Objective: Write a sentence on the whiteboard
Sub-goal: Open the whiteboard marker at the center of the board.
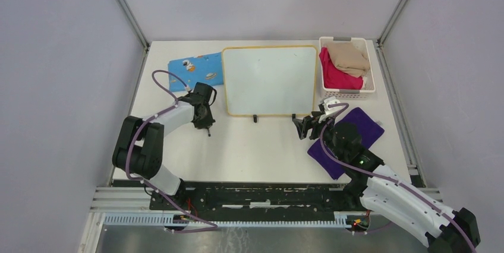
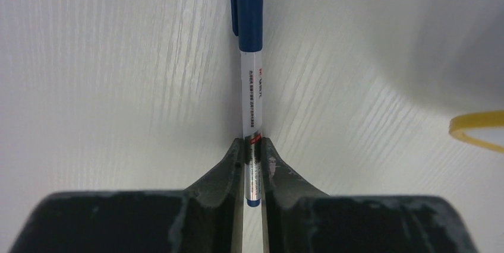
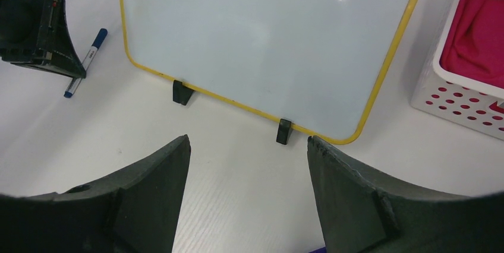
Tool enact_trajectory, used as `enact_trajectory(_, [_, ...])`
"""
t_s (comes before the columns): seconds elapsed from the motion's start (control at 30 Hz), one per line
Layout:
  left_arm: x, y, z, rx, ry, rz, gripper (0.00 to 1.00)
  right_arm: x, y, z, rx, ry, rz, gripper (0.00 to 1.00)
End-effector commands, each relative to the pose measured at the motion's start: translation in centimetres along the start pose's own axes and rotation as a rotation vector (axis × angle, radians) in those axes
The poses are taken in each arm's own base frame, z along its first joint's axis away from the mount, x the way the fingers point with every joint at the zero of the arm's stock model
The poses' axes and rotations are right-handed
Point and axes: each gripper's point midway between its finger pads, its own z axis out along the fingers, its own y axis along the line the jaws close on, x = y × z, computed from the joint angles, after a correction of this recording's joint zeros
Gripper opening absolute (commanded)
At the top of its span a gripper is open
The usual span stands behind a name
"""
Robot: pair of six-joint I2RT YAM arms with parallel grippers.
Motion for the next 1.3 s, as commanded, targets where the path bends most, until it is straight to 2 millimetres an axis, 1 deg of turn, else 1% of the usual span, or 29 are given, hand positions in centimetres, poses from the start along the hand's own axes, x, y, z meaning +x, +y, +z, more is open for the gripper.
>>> enact_trajectory(0.0, [1.8, -0.3, -1.6, 0.067, 0.031, 0.0, 0.12, -1.3, 0.0, 0.1, 0.005, -0.037, 0.0, 0.77])
enact_trajectory(0.2, [4.3, -2.0, -4.1, 0.131, 0.021, 0.021, 0.12, -1.0, 0.0, 0.2, 0.006, -0.022, 0.0, 0.77])
enact_trajectory(0.33, [6.3, -3.5, -5.2, 0.162, 0.022, 0.034, 0.13, -0.8, 0.0, 0.2, 0.008, -0.013, 0.001, 0.76])
enact_trajectory(0.47, [7.7, -4.4, -5.6, 0.177, 0.03, 0.065, 0.13, -0.5, 0.0, 0.3, 0.011, -0.001, 0.001, 0.77])
enact_trajectory(0.63, [8.5, -4.2, -5.0, 0.16, 0.054, 0.105, 0.16, -0.1, -0.1, 0.3, 0.015, 0.013, -0.003, 0.76])
enact_trajectory(0.7, [8.5, -4.0, -4.6, 0.142, 0.061, 0.131, 0.19, -0.1, -0.2, 0.3, 0.018, 0.014, -0.004, 0.76])
enact_trajectory(0.8, [8.4, -4.0, -4.4, 0.129, 0.062, 0.151, 0.27, -0.3, -0.3, 0.2, 0.026, 0.012, -0.007, 0.76])
enact_trajectory(0.9, [7.7, -4.3, -4.6, 0.127, 0.048, 0.164, 0.38, -0.5, -0.4, 0.0, 0.03, 0.009, -0.013, 0.76])
enact_trajectory(0.97, [7.2, -4.3, -4.7, 0.118, 0.039, 0.175, 0.42, -0.6, -0.5, 0.0, 0.033, 0.01, -0.017, 0.76])
enact_trajectory(1.03, [6.7, -4.4, -4.8, 0.106, 0.028, 0.193, 0.44, -0.7, -0.5, 0.0, 0.035, 0.009, -0.02, 0.77])
enact_trajectory(1.17, [5.5, -4.8, -4.7, 0.086, 0.025, 0.26, 0.45, -0.9, -0.5, -0.1, 0.032, 0.006, -0.022, 0.76])
enact_trajectory(1.27, [5.2, -5.3, -4.5, 0.081, 0.045, 0.315, 0.46, -0.8, -0.6, -0.1, 0.036, 0.011, -0.023, 0.77])
